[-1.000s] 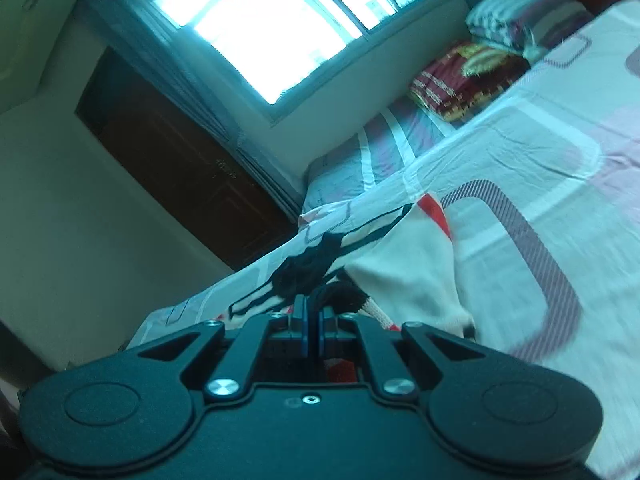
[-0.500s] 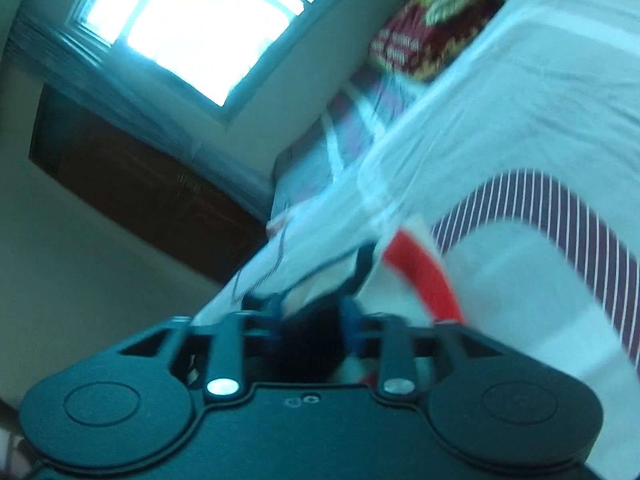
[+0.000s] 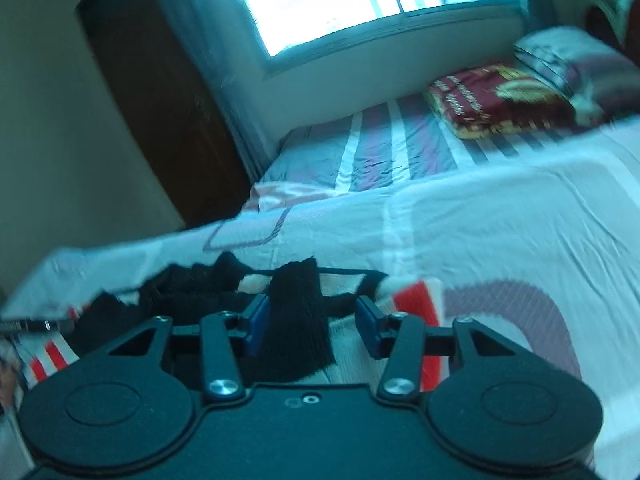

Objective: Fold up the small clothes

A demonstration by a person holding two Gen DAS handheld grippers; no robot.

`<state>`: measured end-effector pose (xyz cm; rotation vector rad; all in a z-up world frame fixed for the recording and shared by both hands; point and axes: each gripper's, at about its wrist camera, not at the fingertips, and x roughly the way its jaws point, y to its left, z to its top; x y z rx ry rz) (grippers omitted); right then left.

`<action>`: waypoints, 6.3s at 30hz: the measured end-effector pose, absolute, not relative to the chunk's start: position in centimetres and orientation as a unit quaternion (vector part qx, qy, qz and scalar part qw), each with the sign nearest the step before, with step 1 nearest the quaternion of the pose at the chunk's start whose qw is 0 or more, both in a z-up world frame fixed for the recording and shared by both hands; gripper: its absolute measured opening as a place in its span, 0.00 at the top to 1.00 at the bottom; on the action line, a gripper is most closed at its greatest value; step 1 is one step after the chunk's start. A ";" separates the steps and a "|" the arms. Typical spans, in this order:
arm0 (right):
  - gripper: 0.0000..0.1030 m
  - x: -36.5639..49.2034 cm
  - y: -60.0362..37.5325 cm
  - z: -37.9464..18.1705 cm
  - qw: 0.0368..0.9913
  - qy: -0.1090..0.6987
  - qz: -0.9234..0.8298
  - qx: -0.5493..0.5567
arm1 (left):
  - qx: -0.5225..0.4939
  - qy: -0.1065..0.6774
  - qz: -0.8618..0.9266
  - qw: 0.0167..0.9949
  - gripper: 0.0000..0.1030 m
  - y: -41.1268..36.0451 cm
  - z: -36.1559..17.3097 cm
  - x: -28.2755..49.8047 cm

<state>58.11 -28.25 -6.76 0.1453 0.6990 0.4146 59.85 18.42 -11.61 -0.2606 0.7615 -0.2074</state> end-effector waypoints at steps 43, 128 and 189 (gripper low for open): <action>0.77 53.1 -14.9 -8.2 0.894 0.268 0.309 -0.184 | 0.054 0.314 -0.160 0.934 0.51 4.0 -9.5 57.0; 0.65 38.8 -28.3 -9.2 0.934 0.351 0.060 -0.002 | -0.011 0.307 -0.003 0.952 0.25 11.5 -11.6 39.0; 0.63 31.7 -25.5 -5.4 0.952 0.277 0.131 -0.020 | -0.475 0.230 0.056 0.847 0.25 17.1 -15.9 36.0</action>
